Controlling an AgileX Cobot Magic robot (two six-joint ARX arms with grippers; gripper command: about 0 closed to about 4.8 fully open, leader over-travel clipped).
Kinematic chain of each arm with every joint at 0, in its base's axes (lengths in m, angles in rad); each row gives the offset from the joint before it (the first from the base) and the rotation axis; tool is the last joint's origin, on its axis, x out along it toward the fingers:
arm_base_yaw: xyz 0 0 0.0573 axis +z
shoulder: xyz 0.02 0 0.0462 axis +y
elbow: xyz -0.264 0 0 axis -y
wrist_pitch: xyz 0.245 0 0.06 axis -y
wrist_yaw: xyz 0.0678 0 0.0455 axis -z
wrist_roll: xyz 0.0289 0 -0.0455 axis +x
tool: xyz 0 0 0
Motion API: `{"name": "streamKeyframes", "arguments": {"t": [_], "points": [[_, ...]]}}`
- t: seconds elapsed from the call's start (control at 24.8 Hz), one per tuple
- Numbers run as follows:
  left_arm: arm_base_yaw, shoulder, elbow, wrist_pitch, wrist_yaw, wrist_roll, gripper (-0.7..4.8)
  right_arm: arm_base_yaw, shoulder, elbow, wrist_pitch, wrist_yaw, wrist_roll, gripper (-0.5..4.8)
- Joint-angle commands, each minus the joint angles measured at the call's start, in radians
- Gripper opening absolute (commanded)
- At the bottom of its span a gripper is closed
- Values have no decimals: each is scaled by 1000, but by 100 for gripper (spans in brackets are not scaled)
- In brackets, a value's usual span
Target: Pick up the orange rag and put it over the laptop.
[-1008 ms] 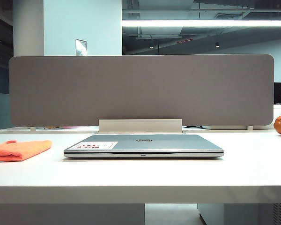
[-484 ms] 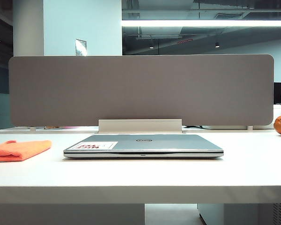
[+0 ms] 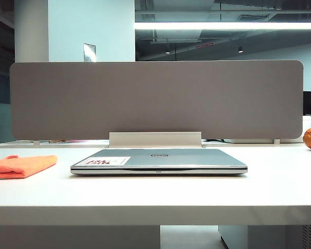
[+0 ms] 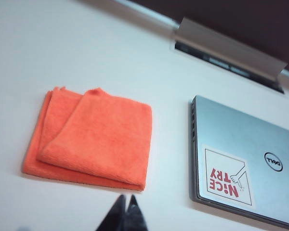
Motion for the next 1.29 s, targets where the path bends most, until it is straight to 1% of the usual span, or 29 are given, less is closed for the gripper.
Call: {"name": "streamKeyframes", "arguments": {"t": [0.04,0.32,0.56,0.6,0.73,0.81,0.85,1.01,1.17,1.21,1.29], "points": [[0,126,78,10,14,1,-5,1,-1,-3,9,-5,0,-5],[1,366,239,10,14,7,-5,1,-1,-3,9,-5,0,-5],[2,518,316,29,14,8,-5,1,-1,-3,8,-5,0,-5],[2,566,335,29,14,8,-5,1,-1,-3,8,-5,0,-5],[8,642,358,29,14,-21,1,1,-1,-3,6,-5,0,-5],[61,692,362,41,87,-130,117,1,-1,-3,2,-5,0,-5],[82,705,362,45,106,-150,137,1,-1,-3,1,-5,0,-5],[159,731,362,41,130,-156,140,1,-1,-3,0,-5,0,-5],[218,738,361,36,129,-148,171,1,-1,-3,-3,-5,0,-5],[232,740,361,35,130,-148,186,1,-1,-3,-3,-5,0,-5],[264,750,361,27,131,-148,189,1,-1,-3,-6,-4,0,-5]]}}
